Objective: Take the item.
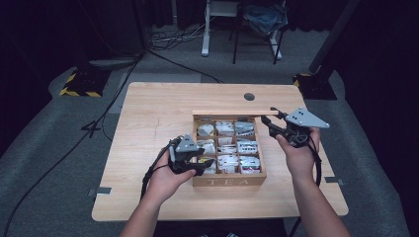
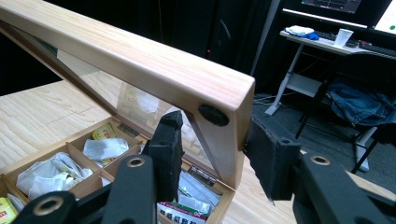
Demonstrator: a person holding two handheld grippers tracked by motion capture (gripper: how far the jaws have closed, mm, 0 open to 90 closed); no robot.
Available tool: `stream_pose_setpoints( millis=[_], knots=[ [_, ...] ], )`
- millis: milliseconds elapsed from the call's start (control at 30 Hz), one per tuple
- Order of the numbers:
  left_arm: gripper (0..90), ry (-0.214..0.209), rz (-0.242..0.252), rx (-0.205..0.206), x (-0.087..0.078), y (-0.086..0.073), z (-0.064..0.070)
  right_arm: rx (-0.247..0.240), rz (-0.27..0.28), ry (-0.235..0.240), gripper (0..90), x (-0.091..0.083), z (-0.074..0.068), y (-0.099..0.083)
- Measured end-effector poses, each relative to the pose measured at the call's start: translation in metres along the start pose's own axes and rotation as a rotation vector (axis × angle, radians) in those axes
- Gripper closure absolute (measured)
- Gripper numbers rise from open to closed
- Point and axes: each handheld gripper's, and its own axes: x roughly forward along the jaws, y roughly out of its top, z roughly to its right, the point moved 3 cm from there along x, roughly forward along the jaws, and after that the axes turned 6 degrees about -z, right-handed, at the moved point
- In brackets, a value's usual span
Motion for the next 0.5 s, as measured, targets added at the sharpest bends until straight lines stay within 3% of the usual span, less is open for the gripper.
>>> stream_pose_setpoints(
  millis=[67,133,200,267,500],
  knots=[
    [50.4,-0.006,-0.006,0.01,0.003,0.001,0.001,0.0,0.0,0.0,56.5,0.0,0.0,0.0],
    [58.9,-0.054,-0.026,0.016,0.014,0.004,0.007,0.0,0.002,-0.002,56.5,0.0,0.0,0.0],
    [60.3,-0.062,-0.029,0.017,0.017,0.005,0.009,0.0,0.002,-0.002,56.5,0.0,0.0,0.0],
    [67.7,-0.079,-0.037,0.023,0.023,0.007,0.011,0.001,0.001,-0.001,56.5,0.0,0.0,0.0],
    [73.4,-0.132,-0.069,0.027,0.045,0.01,0.014,0.0,0.001,0.0,56.4,0.0,0.0,0.0]
  ],
)
